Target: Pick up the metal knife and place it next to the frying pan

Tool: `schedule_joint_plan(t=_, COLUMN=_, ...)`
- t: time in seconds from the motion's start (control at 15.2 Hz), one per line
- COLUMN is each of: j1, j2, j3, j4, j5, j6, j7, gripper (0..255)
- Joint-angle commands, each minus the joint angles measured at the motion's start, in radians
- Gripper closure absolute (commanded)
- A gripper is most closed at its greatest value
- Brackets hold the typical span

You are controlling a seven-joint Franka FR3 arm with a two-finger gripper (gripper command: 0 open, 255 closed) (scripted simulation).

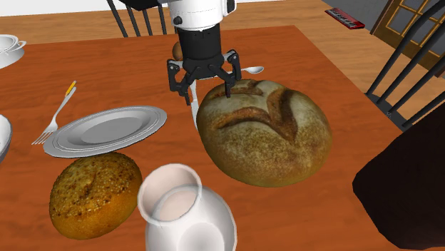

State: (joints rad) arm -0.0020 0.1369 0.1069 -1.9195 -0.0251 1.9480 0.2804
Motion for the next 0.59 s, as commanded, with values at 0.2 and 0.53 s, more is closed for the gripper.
schedule_joint_plan(t=0.2, j1=0.013, j2=0.199, j3=-0.004, j4=0.192, j5=-0.03, j6=0.095, j7=0.065, gripper=0)
schedule_joint_plan(t=0.53, j1=0.017, j2=0.312, j3=-0.004, j4=0.308, j5=-0.048, j6=0.108, j7=0.095, gripper=0)
